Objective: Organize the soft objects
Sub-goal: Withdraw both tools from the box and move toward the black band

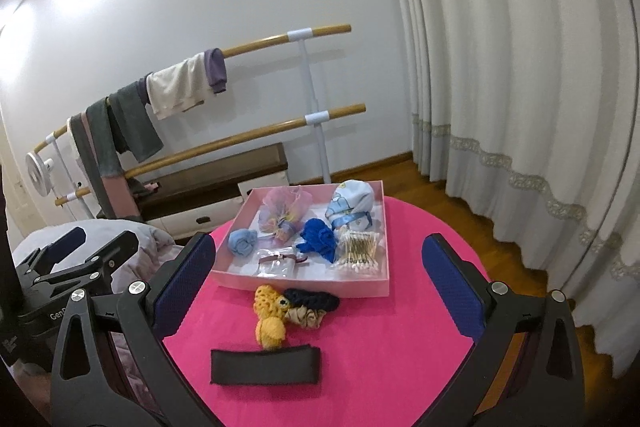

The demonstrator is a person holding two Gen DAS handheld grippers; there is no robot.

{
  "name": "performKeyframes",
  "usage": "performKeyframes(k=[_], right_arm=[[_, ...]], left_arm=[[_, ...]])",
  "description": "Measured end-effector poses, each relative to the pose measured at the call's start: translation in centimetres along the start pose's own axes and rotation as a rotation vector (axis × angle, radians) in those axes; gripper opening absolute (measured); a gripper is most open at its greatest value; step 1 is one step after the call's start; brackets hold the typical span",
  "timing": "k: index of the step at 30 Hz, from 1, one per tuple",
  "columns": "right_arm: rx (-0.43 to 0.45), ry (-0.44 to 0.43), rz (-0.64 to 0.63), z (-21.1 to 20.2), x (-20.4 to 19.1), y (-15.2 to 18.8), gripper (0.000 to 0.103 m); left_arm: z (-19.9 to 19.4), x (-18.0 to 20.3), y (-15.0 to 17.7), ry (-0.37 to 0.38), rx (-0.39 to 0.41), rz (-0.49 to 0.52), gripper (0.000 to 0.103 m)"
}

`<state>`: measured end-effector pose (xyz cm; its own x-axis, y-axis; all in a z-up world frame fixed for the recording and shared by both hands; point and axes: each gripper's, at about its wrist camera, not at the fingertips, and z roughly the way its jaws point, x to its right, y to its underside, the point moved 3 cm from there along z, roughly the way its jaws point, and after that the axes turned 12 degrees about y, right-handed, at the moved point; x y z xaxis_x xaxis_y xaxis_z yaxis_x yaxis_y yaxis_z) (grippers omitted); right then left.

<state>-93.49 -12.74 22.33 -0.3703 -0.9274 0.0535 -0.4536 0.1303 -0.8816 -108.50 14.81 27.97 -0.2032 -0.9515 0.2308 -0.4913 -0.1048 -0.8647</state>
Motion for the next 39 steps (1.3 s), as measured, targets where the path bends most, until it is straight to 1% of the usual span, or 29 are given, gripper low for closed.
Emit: performKeyframes(k=[7,14,22,26,31,39], right_arm=[[0.027,0.017,-0.018,-3.1,-0.5,1.7,0.103],[0.037,0.027,-0.027,-4.8,-0.5,3.1,0.103],[0.031,0.051,-0.034,-5.2,-0.3,4.3,0.103],[0.019,0.049,-0.034,-5.1,-0.3,4.9,0.103],[0.013,0.045,-0.027,-5.0,0.0,5.1,0.103],[0.014,0.043,-0.026,-5.0,0.0,5.1,0.103]], left_arm=[[-3.2,0.6,2.9,-0.003,0.013,0.001,0.103],[-4.6,0.8,4.5,-0.002,0.012,-0.001,0.103],[-4.8,1.4,5.8,0.003,0.002,0.002,0.103],[-4.3,1.5,6.4,0.003,-0.014,0.001,0.103],[-3.8,1.6,6.6,0.001,-0.029,-0.001,0.103],[-3.7,1.5,6.7,0.001,-0.029,-0.005,0.103]])
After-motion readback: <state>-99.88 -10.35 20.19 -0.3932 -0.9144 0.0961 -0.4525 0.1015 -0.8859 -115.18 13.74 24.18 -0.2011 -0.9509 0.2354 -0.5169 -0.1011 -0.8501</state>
